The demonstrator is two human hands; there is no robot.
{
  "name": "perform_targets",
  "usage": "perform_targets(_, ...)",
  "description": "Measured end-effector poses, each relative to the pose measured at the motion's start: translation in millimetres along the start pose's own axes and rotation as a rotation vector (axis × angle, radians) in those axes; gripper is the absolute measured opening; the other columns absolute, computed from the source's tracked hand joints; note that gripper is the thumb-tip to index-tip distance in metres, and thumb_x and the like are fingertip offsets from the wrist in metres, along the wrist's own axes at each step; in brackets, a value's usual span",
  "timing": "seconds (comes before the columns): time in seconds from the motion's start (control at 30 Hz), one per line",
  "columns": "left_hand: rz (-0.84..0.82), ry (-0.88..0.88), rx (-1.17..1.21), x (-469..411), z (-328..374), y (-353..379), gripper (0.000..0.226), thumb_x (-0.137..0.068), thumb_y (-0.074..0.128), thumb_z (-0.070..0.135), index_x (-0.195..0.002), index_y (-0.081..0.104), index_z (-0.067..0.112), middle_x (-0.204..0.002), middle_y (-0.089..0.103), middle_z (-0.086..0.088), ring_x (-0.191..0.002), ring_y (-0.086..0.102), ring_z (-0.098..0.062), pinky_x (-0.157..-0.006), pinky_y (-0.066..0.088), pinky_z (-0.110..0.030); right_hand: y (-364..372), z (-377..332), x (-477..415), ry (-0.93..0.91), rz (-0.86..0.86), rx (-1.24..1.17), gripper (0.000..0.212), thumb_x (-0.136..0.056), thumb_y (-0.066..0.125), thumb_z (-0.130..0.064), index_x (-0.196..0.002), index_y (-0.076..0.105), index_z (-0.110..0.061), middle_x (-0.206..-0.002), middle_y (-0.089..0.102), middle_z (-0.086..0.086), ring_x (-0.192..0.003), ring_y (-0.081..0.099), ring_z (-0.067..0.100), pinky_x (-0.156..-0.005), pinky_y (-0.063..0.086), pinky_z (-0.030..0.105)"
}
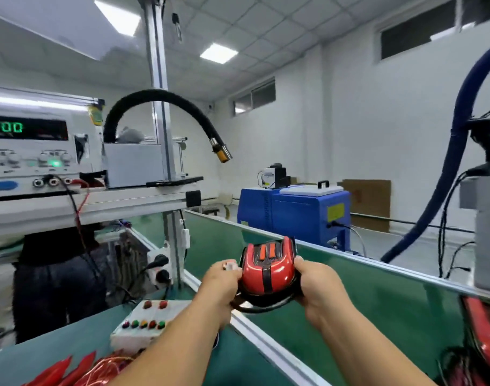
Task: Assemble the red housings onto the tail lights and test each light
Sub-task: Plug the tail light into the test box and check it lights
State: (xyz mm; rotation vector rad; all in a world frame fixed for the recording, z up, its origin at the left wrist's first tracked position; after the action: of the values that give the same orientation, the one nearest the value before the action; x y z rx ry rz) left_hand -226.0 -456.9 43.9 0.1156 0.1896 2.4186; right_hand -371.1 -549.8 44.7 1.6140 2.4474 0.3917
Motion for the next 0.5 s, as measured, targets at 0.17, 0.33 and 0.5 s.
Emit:
perform_targets(0.17,0.067,0.178,0.078,-19.2,-12.7,6.9,0.037,-0.092,0.045,-0.015,-0.105,0.055,0.018,-0.100,0.061,-0.013,-0.081,0.055,-0.022,-0.068,0.053,-0.029,8.0,-5.9,-34.1,-0.177,-0.033,0.177,0.037,-0.103,0.042,-0.016,-0.139,0.052,-0.011,-0.128,0.063,0.007,-0.117,0.059,0.024,-0.103,0.046,0.038)
perform_targets(0.33,0.252,0.501,-0.203,-13.1,-11.5,-5.9,0.033,-0.095,0.057,0.009,-0.112,0.050,0.035,-0.109,0.059,0.010,-0.100,0.057,-0.014,-0.090,0.046,-0.036,25.3,17.7,-61.5,-0.012,-0.174,-0.078,0.036,-0.104,0.035,-0.008,-0.123,0.065,-0.008,-0.109,0.072,0.010,-0.104,0.067,0.025,-0.098,0.051,0.042)
perform_targets(0.5,0.312,0.447,-0.350,-19.7,-1.6,-1.5,0.037,-0.099,0.051,0.014,-0.133,0.051,0.030,-0.109,0.050,0.015,-0.097,0.048,-0.008,-0.087,0.034,-0.024,41.1,38.0,-72.5,0.272,-0.099,-0.120,0.037,-0.090,0.039,0.002,-0.112,0.069,0.003,-0.110,0.069,0.022,-0.086,0.067,0.031,-0.086,0.057,0.049)
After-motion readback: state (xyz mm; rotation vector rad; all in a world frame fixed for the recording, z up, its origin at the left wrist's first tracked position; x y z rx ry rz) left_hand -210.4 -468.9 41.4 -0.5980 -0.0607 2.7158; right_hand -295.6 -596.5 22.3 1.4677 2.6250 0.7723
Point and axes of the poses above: each hand's wrist, its own x-axis away from the middle knuckle, its own y-axis out of the palm, z = x × y, the point moved 5 cm from there along -x, towards the middle knuckle
